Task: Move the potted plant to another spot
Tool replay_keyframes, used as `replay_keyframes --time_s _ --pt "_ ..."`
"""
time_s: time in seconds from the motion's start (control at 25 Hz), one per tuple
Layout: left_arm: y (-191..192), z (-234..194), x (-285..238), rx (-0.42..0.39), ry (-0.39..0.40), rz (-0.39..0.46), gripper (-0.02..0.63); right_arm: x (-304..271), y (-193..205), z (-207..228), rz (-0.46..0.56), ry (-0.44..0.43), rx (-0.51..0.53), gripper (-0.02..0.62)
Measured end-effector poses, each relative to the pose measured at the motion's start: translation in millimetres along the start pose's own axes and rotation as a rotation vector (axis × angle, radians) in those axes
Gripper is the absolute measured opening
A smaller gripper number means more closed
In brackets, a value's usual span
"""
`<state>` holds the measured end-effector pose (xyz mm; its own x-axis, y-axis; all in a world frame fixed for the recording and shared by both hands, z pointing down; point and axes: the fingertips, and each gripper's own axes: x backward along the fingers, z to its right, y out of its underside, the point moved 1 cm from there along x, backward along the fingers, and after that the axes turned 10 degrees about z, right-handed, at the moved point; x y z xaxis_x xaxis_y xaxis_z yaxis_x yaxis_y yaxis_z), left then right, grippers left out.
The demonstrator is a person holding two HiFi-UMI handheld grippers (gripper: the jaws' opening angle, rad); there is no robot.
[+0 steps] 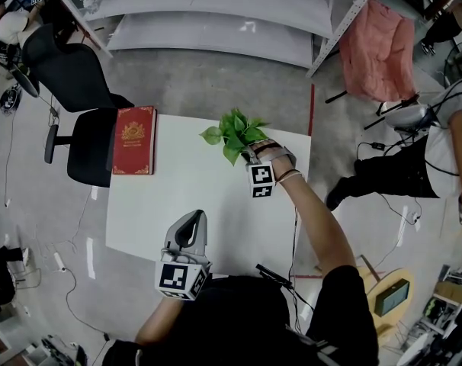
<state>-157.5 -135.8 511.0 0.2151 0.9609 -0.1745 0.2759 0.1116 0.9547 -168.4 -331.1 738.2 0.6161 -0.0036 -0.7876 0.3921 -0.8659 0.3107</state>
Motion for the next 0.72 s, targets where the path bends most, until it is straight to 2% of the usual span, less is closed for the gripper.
replay_keyframes --time_s 0.4,0.72 --pt "-2 0 7 0.004 -0.01 0.006 0.017 2 -4 -5 -0.012 -0.027 0.016 0.032" --pt "-5 2 17 -0.007 0.013 0.017 0.017 13 -7 -13 -0.02 -0.003 -0.083 0.031"
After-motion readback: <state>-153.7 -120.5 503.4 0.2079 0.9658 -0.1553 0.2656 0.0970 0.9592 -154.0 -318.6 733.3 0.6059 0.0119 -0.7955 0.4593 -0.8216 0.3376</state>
